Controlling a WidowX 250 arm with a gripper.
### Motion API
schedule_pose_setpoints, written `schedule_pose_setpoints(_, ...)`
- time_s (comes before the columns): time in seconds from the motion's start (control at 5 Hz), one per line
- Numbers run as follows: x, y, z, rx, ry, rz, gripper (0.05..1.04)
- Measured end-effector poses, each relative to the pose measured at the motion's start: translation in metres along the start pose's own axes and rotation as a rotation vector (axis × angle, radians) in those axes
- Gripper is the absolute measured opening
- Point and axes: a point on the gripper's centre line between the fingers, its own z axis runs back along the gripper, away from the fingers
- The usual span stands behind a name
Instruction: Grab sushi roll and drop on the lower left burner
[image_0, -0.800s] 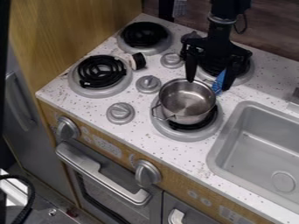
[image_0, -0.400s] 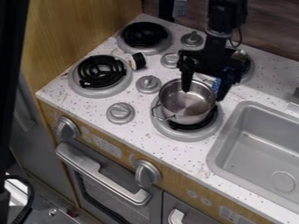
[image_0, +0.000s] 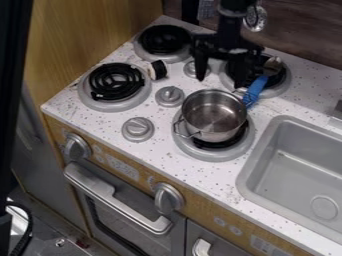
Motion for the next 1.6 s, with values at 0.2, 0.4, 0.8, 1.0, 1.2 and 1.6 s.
schedule_pose_setpoints(0.2, 0.021, 0.021, 0.015, 0.004, -0.048, 0.033, 0.998)
schedule_pose_setpoints(0.4, 0.035, 0.048, 0.010, -0.011, -0.054, 0.071, 0.998)
schedule_pose_setpoints(0.8, 0.066, 0.088, -0.011, -0.059, -0.134, 0.046, 0.998)
schedule_pose_setpoints(1.0, 0.080, 0.100, -0.025, -0.047, -0.162, 0.015, 0.998)
schedule_pose_setpoints(1.2, 0.090, 0.106, -0.037, -0.015, -0.174, -0.009, 0.998)
schedule_pose_setpoints(1.6, 0.111, 0.117, -0.059, 0.040, -0.173, -0.024, 0.998)
